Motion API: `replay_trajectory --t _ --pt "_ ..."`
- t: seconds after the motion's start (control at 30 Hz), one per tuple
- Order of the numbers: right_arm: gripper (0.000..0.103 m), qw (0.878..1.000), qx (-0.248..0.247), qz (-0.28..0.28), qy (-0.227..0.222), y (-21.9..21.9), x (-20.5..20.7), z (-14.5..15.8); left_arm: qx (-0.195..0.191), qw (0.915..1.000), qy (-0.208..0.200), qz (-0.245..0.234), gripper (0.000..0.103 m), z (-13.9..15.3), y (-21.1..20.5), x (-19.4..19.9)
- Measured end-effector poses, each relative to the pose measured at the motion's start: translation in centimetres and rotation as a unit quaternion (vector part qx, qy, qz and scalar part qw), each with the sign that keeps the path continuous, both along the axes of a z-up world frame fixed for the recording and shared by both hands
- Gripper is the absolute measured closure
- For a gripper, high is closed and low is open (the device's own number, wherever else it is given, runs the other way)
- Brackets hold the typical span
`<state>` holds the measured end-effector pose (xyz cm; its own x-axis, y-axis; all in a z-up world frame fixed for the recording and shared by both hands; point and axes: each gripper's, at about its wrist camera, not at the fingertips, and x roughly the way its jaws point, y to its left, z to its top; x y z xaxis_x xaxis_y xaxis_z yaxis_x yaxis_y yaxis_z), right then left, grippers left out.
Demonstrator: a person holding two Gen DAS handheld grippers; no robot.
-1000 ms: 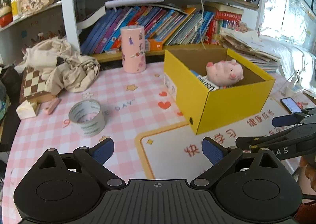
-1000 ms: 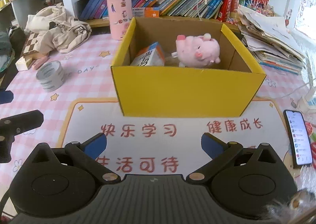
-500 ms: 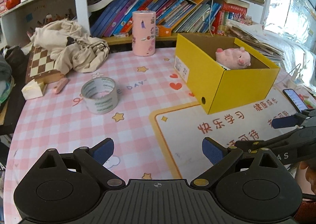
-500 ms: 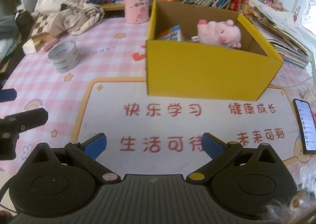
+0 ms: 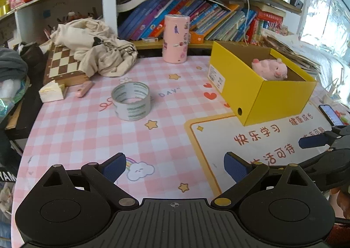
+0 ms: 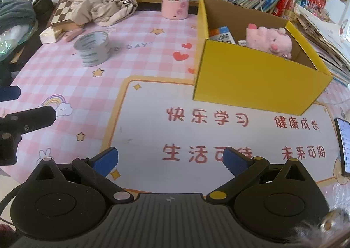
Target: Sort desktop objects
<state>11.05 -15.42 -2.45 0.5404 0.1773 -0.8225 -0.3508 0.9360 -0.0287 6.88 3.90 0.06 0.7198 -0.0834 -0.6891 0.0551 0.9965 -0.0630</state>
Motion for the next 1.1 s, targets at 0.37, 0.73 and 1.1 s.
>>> replay_trajectory --t 0.37,0.73,1.1 --pt "0.000 0.999 -0.007 0.042 -0.019 2.4 -0.3 0.6 0.000 0.9998 -0.012 0.015 0.005 0.5 1.2 -0.9" --pt "0.000 0.996 -0.003 0.092 -0.017 4.8 0.1 0.4 0.012 0.9987 -0.006 0.049 0.005 0.5 2.5 -1.5" --pt "0.000 0.992 -0.006 0.120 -0.023 5.2 2.4 0.2 0.018 0.9980 -0.003 0.061 0.005 0.4 2.3 0.5"
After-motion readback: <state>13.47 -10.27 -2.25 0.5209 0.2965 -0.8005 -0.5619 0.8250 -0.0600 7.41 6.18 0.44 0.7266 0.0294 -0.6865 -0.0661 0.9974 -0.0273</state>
